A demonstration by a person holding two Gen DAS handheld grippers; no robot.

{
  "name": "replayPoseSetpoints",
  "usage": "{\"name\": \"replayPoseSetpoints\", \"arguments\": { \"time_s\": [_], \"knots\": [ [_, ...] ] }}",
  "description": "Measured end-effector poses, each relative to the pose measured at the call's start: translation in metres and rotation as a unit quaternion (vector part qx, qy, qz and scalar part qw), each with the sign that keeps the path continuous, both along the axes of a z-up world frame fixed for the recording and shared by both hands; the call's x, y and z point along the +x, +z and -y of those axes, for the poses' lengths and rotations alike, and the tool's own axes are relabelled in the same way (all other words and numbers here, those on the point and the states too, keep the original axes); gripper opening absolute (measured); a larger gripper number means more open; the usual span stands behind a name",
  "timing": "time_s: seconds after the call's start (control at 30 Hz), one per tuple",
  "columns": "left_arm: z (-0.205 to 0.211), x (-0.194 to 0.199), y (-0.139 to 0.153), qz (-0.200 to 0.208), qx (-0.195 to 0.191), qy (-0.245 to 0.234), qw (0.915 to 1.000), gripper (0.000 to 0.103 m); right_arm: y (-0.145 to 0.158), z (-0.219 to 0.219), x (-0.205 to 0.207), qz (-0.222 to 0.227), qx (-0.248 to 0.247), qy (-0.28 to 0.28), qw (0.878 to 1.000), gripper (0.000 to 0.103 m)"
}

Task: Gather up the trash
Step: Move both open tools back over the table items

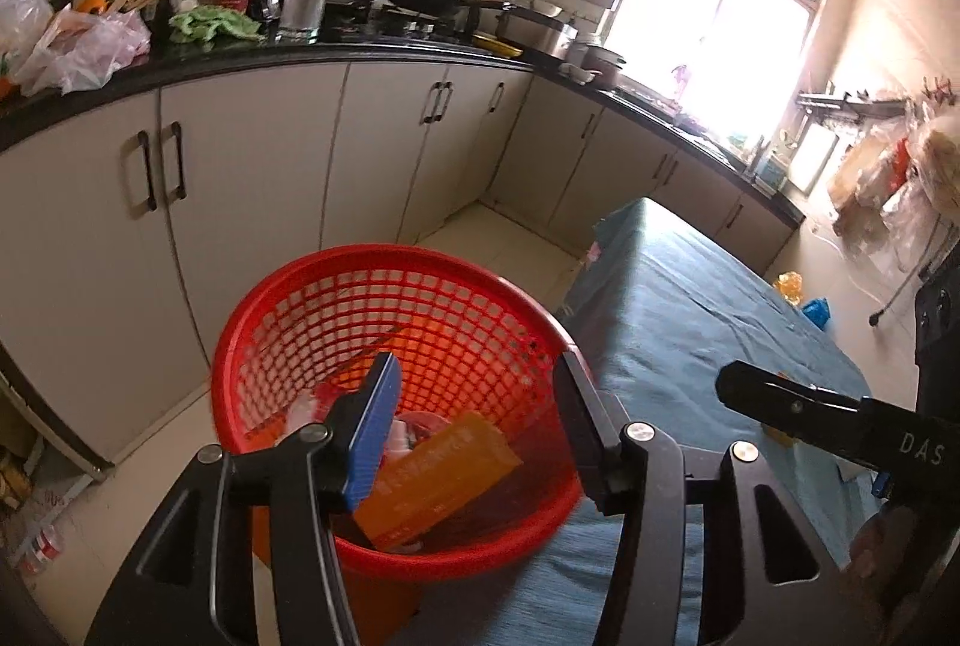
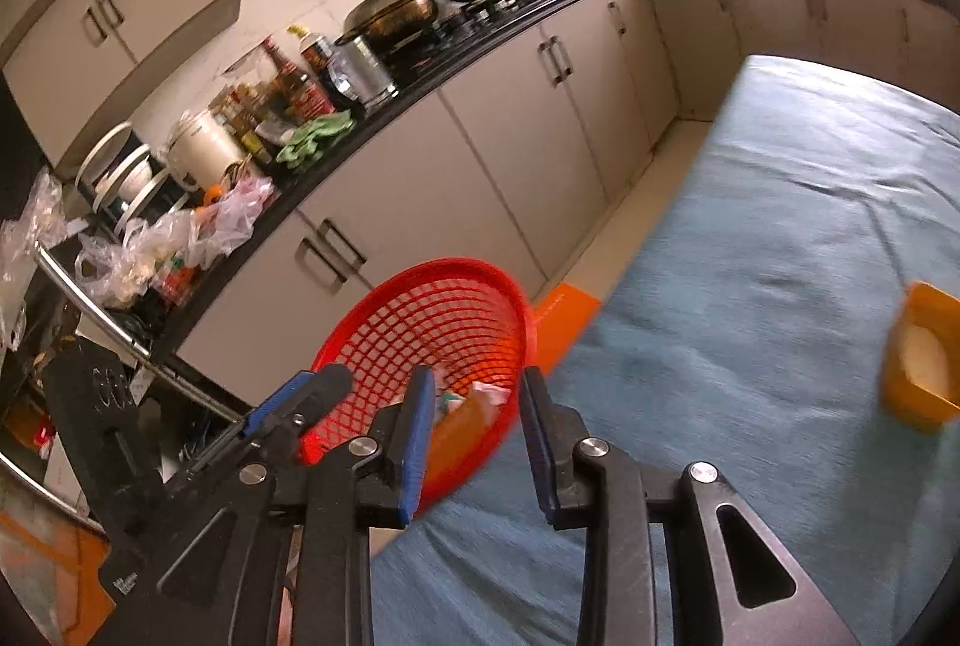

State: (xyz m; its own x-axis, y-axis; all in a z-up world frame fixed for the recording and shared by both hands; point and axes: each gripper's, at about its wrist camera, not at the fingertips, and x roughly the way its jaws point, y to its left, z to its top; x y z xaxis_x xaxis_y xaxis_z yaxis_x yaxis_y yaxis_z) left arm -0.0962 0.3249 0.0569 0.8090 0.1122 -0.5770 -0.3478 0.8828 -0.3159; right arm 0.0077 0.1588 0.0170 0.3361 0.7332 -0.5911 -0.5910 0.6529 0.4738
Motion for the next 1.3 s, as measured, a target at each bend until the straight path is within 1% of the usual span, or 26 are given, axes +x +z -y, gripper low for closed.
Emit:
{"name": "replayPoseSetpoints", "arguments": {
  "time_s": [0.2, 0.4, 0.53, 0.6, 0.7, 0.8, 0.87, 0.93, 1.07, 1.2, 1.3],
  "knots": [
    [0.039, 0.01, 0.012, -0.001, 0.019, -0.037, 0.9991, 0.051, 0.002, 0.05, -0.001, 0.003, 0.004, -0.039, 0.999, 0.031],
    [0.088, 0.025, 0.018, -0.014, 0.041, -0.085, 0.9954, 0.051, 0.002, 0.104, 0.001, 0.001, 0.018, -0.075, 0.997, 0.031],
    [0.127, 0.035, 0.02, -0.027, 0.058, -0.123, 0.9904, 0.052, 0.003, 0.142, 0.004, -0.001, 0.028, -0.105, 0.994, 0.033],
    [0.144, 0.041, 0.021, -0.033, 0.064, -0.14, 0.9876, 0.055, 0.003, 0.165, 0.006, -0.003, 0.031, -0.126, 0.992, 0.037],
    [0.168, 0.052, 0.022, -0.043, 0.07, -0.163, 0.9831, 0.058, 0.007, 0.202, 0.012, -0.002, 0.04, -0.158, 0.987, 0.038],
    [0.19, 0.07, 0.022, -0.06, 0.071, -0.186, 0.9782, 0.06, 0.01, 0.24, 0.022, -0.004, 0.033, -0.195, 0.98, 0.038],
    [0.202, 0.086, 0.021, -0.077, 0.065, -0.2, 0.9745, 0.06, 0.009, 0.267, 0.033, -0.011, 0.019, -0.221, 0.975, 0.04],
    [0.211, 0.102, 0.02, -0.091, 0.059, -0.208, 0.9721, 0.06, 0.003, 0.298, 0.046, -0.025, 0.003, -0.25, 0.968, 0.04],
    [0.23, 0.137, 0.016, -0.114, 0.062, -0.216, 0.9677, 0.06, -0.013, 0.339, 0.069, -0.049, -0.02, -0.28, 0.959, 0.04],
    [0.245, 0.173, 0.004, -0.138, 0.072, -0.216, 0.964, 0.06, -0.033, 0.364, 0.09, -0.07, -0.014, -0.301, 0.951, 0.04],
    [0.253, 0.191, -0.009, -0.156, 0.08, -0.214, 0.9611, 0.06, -0.05, 0.373, 0.103, -0.084, -0.008, -0.301, 0.95, 0.04]
  ]
}}
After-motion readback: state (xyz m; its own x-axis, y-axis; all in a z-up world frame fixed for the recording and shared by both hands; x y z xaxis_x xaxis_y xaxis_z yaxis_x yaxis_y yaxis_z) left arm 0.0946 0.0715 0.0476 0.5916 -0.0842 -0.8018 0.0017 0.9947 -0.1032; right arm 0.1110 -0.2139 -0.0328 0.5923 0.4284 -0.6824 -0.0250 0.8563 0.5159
